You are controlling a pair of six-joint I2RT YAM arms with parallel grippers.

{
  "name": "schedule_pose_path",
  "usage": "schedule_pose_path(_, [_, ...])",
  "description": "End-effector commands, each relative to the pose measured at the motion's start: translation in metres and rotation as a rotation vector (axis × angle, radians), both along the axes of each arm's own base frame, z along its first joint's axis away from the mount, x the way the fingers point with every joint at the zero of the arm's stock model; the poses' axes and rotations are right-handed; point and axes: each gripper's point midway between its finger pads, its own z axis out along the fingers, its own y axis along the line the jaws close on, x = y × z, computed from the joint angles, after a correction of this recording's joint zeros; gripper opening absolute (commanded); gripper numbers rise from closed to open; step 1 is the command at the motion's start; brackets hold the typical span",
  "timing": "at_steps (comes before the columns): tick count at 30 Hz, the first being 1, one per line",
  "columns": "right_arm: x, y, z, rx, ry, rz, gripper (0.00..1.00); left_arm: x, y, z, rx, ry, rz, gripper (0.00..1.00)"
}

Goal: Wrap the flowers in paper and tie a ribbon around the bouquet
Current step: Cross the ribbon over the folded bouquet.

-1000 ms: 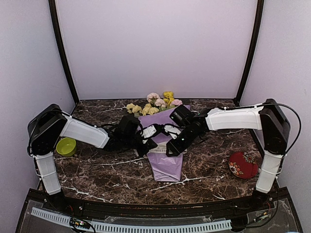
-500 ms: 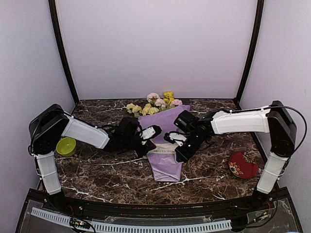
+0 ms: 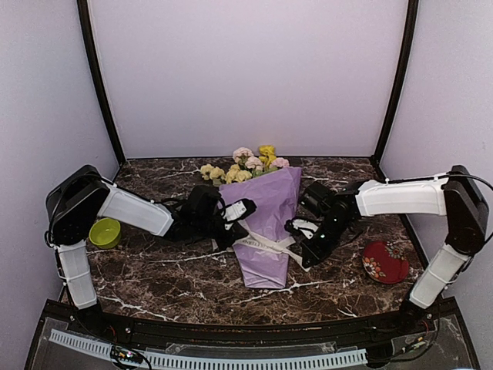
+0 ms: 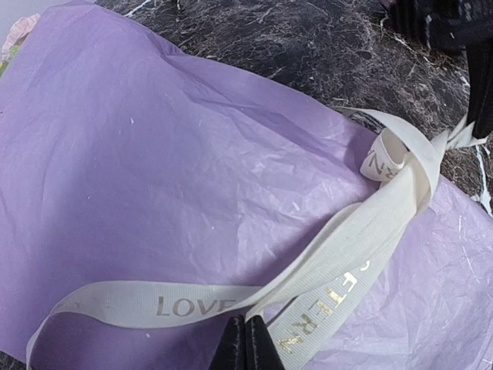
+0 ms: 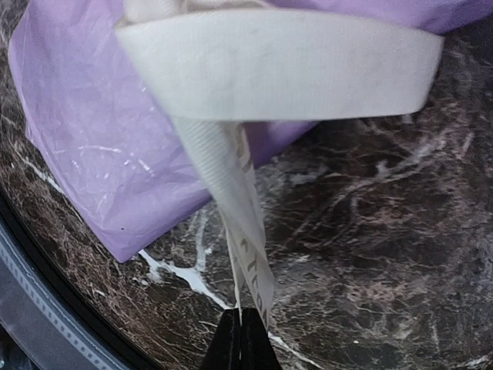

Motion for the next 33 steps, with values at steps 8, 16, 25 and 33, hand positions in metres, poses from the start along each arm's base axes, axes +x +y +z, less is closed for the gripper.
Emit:
schedule_pose_path(8, [0.073,-0.002,0.031,0.114,-0.084,-0.204,0.00,0.003,0.001,0.001,-0.025,0.007,0.016,0.00])
schedule_pose_path(16, [0.127,0.004,0.041,0.177,-0.135,-0.303,0.20,0.012,0.000,-0.002,-0.033,0.007,0.059,0.00])
schedule_pose_path(25, [0.083,0.056,0.066,0.277,-0.201,-0.108,0.26,0.013,0.001,0.000,-0.056,0.002,0.070,0.00])
schedule_pose_path(33, [0.067,0.113,0.050,0.178,-0.276,0.183,0.29,0.012,0.001,0.001,-0.076,0.010,0.074,0.00])
